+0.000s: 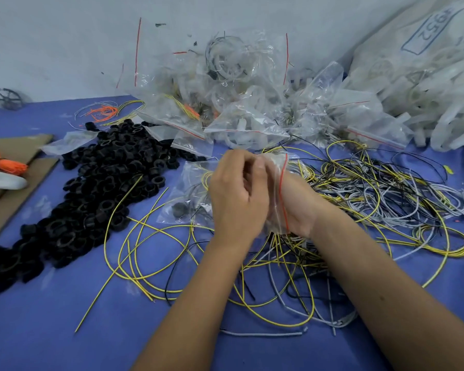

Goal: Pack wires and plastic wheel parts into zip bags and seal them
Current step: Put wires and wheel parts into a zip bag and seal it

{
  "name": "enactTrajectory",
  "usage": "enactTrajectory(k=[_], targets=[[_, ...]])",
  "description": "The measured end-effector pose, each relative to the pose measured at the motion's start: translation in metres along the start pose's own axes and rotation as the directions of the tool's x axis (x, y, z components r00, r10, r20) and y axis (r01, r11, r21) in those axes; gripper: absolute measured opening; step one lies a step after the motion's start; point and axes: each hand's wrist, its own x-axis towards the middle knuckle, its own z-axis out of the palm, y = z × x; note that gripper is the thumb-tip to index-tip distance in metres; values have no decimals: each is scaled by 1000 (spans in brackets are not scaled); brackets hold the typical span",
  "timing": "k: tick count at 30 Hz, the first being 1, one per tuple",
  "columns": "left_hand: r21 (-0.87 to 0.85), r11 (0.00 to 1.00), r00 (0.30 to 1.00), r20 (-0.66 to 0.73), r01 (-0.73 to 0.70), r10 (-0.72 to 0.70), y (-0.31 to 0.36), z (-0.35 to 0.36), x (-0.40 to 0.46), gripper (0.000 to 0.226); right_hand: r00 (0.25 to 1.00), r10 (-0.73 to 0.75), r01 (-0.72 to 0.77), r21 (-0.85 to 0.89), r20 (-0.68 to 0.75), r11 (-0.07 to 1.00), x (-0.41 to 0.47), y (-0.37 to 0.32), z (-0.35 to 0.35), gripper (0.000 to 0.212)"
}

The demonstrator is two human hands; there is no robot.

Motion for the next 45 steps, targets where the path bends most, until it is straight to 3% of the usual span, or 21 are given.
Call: enactTrajectory(k=[4, 7, 11, 13, 14, 15, 16, 18, 22, 26, 29, 31, 39, 42, 45], targets=[[48, 992, 974, 188, 115, -122, -20, -7, 7, 32, 998, -66, 66, -67, 16, 996, 6, 7, 0, 44], [141, 959, 923, 270, 246, -276, -31, -9, 8, 43, 984, -108, 72, -242, -140, 968, 4, 7, -8, 37], [377, 866, 865, 250, 328, -436, -41, -11, 11, 43, 872, -403, 193, -561, -278, 805, -5, -8, -20, 19], [462, 829, 871, 207, 315, -445, -46, -13, 10, 41, 705, -624, 206, -744, -338, 636, -10, -15, -29, 19], [488, 815, 879, 177, 312, -443, -46, -14, 9, 40, 618, -722, 124, -867, -313, 482, -12, -18, -36, 15], [511, 801, 887, 144, 313, -439, -47, -15, 9, 39, 579, -775, 7, -949, -253, 315, -14, -21, -43, 11], [533, 785, 892, 115, 316, -437, -47, -16, 9, 39, 586, -786, -102, -980, -198, 171, -15, -23, -50, 9], [566, 758, 897, 72, 324, -436, -47, -19, 8, 40, 677, -718, -244, -970, -162, -11, -16, -24, -61, 13], [508, 812, 937, 26, 287, -348, -36, -19, 8, 30, 825, -544, -307, -930, -154, -202, -14, -21, -63, 22], [323, 932, 960, 168, 162, -225, -12, -2, 3, 17, 828, -543, -293, -933, -139, -209, -15, -24, -60, 19], [344, 936, 901, 380, 70, -207, -9, 9, -10, 24, 839, -530, -297, -922, -128, -247, -16, -26, -56, 15], [394, 917, 862, 443, 60, -246, -14, 11, -14, 30, 855, -500, -307, -913, -140, -268, -16, -27, -56, 17], [540, 836, 884, 337, 101, -324, -22, 5, -10, 20, 825, -558, -261, -935, -87, -240, -22, -26, -63, 12], [538, 830, 908, 257, 150, -331, -24, 1, -6, 16, 785, -617, -129, -990, -61, -66, -27, -28, -65, 4], [323, 916, 938, 169, 237, -302, -19, 2, 0, 7, 774, -632, -19, -999, -34, 30, -32, -30, -65, 10]])
